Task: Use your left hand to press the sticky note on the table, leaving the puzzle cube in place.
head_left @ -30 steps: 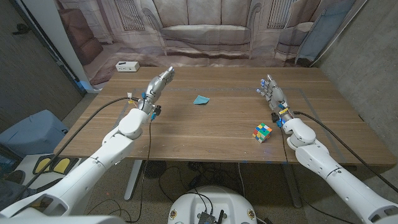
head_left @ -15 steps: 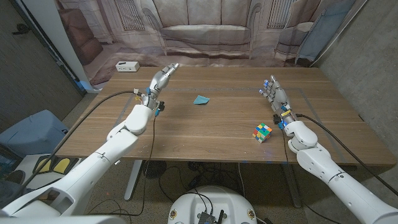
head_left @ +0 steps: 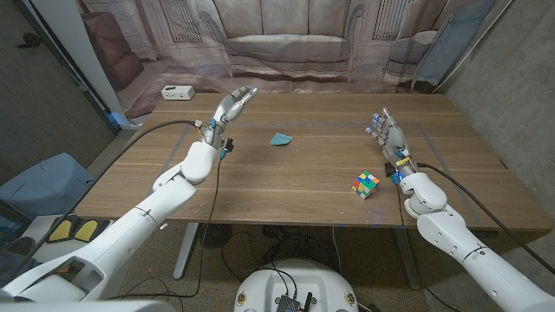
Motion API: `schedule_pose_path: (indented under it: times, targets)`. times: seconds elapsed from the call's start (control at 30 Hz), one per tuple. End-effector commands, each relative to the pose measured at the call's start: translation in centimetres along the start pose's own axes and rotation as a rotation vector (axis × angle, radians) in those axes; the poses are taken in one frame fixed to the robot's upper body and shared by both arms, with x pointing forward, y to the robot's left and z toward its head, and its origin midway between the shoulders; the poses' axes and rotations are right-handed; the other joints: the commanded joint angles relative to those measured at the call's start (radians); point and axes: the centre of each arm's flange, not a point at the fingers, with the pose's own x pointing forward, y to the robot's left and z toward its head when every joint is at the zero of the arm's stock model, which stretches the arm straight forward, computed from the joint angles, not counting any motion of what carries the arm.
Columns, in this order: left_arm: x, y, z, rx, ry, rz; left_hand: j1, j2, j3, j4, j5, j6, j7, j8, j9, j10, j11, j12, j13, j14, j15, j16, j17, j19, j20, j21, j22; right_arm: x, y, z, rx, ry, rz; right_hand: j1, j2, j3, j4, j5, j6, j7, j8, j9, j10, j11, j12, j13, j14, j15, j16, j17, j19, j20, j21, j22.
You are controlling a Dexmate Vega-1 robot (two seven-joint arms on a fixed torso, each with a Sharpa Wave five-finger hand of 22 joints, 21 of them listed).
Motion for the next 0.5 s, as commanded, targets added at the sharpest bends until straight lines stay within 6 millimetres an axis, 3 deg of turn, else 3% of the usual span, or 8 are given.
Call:
schedule_pose_path:
  times: [0.03,0.5]
  targets:
    - [0.14,-0.47,0.88,0.170,0.013,0.026,0.010,0.004,0.003,-0.009,0.007,0.010,-0.004,0.001,0.001,0.011,-0.004,0.005,-0.001,0.012,-0.001,-0.002,0.002,0.005,-0.002,-0.003,0.005,-0.64,-0.14,0.00,0.008,-0.006,-0.012,0.000,0.008,0.001,-0.007,0.007,-0.001,0.002,0.001,0.001,0.003,0.004,0.002,-0.001,0.003,0.000,0.002,0.001,0.005,-0.003,-0.002,0.006]
    - [0.51,-1.47,1.87,0.333,0.024,0.022,0.010,0.006,0.003,-0.012,0.007,0.016,-0.008,-0.001,0.001,0.010,-0.014,0.002,-0.004,0.012,-0.005,-0.005,0.002,-0.003,0.000,-0.008,0.005,-1.11,-0.28,0.33,0.002,-0.017,-0.012,-0.001,0.008,-0.001,-0.010,0.007,0.003,0.022,0.002,0.001,0.010,0.015,0.004,-0.002,0.005,0.004,0.002,-0.002,0.009,-0.002,-0.008,0.006]
